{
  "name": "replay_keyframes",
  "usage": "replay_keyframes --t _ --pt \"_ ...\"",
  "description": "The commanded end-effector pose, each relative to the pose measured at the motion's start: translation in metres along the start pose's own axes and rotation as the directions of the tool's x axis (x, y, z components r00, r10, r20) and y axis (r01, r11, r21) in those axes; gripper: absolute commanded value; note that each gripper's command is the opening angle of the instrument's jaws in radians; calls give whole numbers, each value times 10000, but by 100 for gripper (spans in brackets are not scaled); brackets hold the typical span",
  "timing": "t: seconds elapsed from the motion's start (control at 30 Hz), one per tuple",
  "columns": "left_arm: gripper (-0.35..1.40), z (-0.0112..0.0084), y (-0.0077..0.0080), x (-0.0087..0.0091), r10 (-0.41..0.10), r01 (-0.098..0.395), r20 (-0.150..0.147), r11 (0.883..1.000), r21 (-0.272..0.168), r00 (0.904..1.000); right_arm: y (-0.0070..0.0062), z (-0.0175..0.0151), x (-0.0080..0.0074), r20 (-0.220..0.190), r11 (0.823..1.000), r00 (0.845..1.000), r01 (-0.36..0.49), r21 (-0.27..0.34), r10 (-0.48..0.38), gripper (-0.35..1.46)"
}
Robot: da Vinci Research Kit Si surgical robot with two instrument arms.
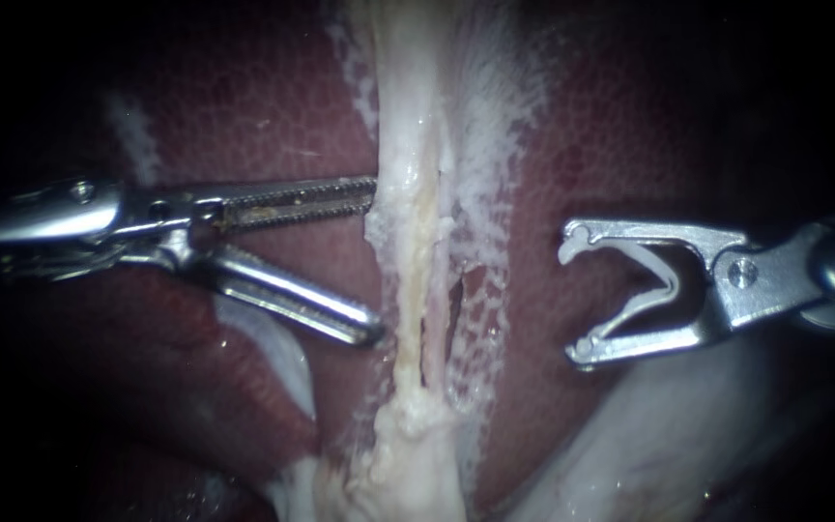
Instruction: Grabbing gallbladder
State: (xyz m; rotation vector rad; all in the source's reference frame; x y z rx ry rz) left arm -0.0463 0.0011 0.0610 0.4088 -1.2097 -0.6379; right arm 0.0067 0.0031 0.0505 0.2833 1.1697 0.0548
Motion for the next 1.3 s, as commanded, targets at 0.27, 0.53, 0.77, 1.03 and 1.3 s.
replay_keyframes --t 0.27,0.53,0.77,1.03,1.3 --pt "29 0 4 4 -454 453 -56 9989 -104 9990 0 0 0 2 10000 10000 1 -1 -1 60" --pt "-35 -8 6 1 -781 779 -55 9965 -315 9969 0 0 0 2 10000 10000 1 -1 -1 60" --pt "-35 -13 12 5 -968 960 -154 9941 -495 9952 0 0 -1 2 10000 10000 1 -2 -1 60" --pt "-35 -14 13 5 -1034 1022 -203 9933 -530 9944 0 0 0 2 10000 10000 1 -2 -1 60" --pt "-35 -14 13 6 -1035 1021 -231 9933 -539 9944 0 0 -1 2 10000 10000 2 -1 -2 60"
